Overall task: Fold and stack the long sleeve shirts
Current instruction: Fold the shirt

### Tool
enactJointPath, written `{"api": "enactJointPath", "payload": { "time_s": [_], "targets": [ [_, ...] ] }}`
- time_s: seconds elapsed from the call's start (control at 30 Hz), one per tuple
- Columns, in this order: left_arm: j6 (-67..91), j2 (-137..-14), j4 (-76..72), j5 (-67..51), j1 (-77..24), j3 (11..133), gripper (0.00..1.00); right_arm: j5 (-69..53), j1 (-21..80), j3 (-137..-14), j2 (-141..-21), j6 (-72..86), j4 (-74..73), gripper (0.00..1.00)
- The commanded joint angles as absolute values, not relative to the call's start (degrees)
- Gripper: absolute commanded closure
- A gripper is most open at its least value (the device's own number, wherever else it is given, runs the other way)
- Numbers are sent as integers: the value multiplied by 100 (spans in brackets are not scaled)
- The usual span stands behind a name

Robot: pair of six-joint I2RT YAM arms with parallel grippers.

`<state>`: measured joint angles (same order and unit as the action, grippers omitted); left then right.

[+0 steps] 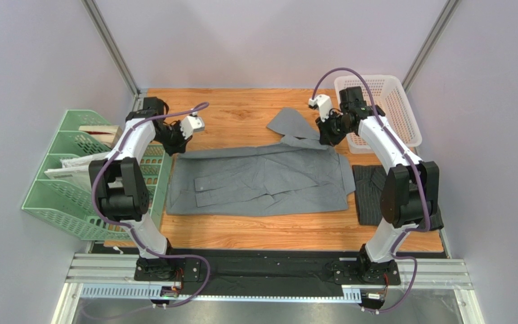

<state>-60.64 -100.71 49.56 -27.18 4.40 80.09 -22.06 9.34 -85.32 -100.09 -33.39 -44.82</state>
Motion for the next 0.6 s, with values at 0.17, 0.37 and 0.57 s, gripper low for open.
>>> {"api": "enactJointPath", "payload": {
  "time_s": [0.17, 0.37, 0.57],
  "targets": [
    [-6829, -9826, 4948, -2628, 510, 7567, 100, -2619, 1002, -7937, -9545, -3946, -5045, 100],
    [-6864, -9791, 4904, -2654, 501, 7400, 100, -2742, 1142, -7875, -9668, -4095, -5519, 100],
    [-7040, -9721, 5000, -2505, 466, 7251, 76, -2567, 1292, -7576, -9764, -4201, -5713, 86]
  ]
}}
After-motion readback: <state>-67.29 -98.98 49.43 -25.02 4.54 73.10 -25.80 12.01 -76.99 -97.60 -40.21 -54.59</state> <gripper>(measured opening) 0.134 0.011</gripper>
